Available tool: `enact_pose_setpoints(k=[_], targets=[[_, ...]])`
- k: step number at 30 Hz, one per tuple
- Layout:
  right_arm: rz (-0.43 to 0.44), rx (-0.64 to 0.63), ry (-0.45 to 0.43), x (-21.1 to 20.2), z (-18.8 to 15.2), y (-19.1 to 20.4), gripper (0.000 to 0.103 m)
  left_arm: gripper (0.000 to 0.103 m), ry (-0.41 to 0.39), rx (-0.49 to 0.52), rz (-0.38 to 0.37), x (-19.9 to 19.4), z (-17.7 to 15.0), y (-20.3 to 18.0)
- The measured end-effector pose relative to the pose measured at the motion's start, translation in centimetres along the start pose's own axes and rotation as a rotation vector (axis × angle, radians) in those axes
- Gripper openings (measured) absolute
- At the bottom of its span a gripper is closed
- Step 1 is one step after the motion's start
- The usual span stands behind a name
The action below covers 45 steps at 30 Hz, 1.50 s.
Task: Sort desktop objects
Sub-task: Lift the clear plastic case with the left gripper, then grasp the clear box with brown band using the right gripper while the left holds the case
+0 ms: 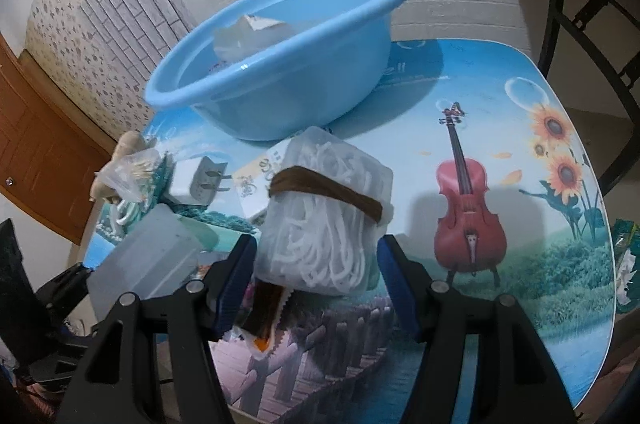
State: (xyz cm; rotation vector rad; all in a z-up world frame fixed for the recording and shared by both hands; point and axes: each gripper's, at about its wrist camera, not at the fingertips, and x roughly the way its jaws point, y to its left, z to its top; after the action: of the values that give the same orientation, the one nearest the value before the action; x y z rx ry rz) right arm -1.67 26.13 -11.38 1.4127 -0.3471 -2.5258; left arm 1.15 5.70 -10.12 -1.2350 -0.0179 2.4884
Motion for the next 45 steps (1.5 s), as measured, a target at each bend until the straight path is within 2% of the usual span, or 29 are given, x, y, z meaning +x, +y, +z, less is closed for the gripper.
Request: enact_pose_setpoints(k=[2, 4, 13, 20, 27, 32, 34, 36, 40, 45], targets=[[-0.007, 0.009, -0.001, 0.2, 0.0, -0.3, 0.062, 0.062, 0.004, 0.008, 0.004, 0.0, -0.1, 0.1], [-0.006, 0.004, -0.008, 0.1, -0.2, -0.6, 0.056, 0.062, 0.007, 0.015, 0.008, 0.1, -0.3, 0.1], [-0.107, -0.115, -0.048, -1.7, -0.8, -0.4, 0.056, 0.062, 0.025, 0.018, 0.022, 1.0, -0.6, 0.2], [-0.172, -0.195, -0.018, -2.1, -2.0, -0.1, 0.056, 0.062, 0.022, 0.046, 0.047, 1.4, -0.4, -0.2], [-0.186, -0.222, 0.002, -2.7, -2.8, -0.5, 0.057, 0.062, 0.021, 0.076, 0.076, 1.7, -0.2, -0.6], [-0.181, -0.240, 0.008, -2.7, -3.2, -0.6, 0.064, 0.064, 0.017, 0.091, 0.087, 2.1, 0.1, -0.8], [-0.172, -0.246, 0.012, -2.6, -3.2, -0.5, 0.072, 0.067, 0.018, 0.097, 0.088, 2.3, 0.2, -1.0], [-0.170, -0.257, 0.015, -2.5, -3.3, -0.3, 0.076, 0.070, 0.017, 0.106, 0.087, 2.5, 0.3, -1.2], [-0.170, -0.262, 0.019, -2.0, -3.5, -0.2, 0.076, 0.077, 0.006, 0.125, 0.085, 2.8, 0.4, -1.5], [-0.178, -0.241, 0.009, -1.7, -3.3, -0.8, 0.076, 0.077, -0.004, 0.120, 0.079, 3.0, 0.6, -1.5]])
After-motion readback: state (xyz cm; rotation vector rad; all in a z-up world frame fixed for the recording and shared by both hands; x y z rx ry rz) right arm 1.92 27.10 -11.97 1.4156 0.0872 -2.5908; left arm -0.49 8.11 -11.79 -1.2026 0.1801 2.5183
